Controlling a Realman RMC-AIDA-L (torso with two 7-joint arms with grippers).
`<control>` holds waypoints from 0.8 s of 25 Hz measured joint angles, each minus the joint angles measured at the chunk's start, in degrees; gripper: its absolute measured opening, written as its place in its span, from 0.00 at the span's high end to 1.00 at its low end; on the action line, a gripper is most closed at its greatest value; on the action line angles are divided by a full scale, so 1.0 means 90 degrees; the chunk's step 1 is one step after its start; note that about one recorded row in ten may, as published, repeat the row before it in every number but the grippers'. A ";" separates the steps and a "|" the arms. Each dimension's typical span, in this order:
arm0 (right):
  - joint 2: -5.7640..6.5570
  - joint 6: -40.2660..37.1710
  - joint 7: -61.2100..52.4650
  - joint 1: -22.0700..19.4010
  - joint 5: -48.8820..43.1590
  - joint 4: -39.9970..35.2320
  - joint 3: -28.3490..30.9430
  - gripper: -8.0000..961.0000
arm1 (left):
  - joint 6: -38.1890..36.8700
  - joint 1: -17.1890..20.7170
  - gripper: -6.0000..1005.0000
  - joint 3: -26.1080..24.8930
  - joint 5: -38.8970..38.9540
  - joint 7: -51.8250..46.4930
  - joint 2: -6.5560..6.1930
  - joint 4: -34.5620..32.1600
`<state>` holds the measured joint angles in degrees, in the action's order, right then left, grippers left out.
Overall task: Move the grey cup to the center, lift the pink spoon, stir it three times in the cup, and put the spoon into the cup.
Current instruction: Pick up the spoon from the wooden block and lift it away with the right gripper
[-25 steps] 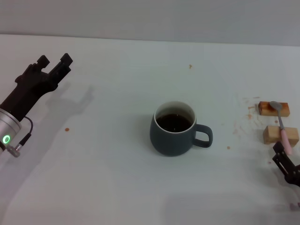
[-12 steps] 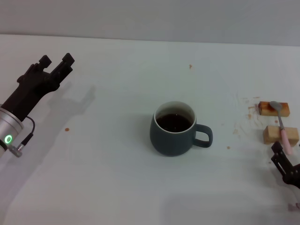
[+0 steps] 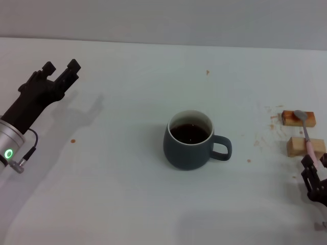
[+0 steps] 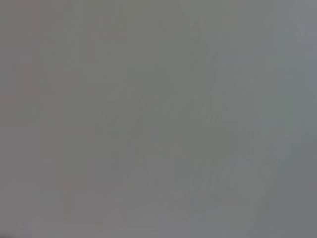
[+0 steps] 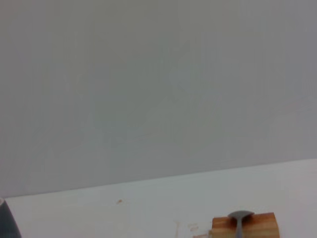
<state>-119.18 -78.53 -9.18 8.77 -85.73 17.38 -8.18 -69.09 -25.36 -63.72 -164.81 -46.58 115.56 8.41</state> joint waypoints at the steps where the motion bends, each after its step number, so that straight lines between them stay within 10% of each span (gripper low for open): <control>1: 0.0000 0.0014 -0.0005 0.0003 0.0006 -0.0002 0.0000 0.59 | 0.0000 0.0007 0.17 0.0000 0.0001 0.0000 0.0001 0.0000; 20: 0.0000 0.0189 -0.0100 0.0114 0.0025 -0.0085 0.0000 0.71 | 0.0010 0.0035 0.17 0.0000 0.0019 -0.0010 -0.0011 -0.0021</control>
<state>-119.18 -76.82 -10.08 9.80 -85.51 16.61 -8.17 -68.99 -25.04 -63.72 -164.64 -46.67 115.46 8.22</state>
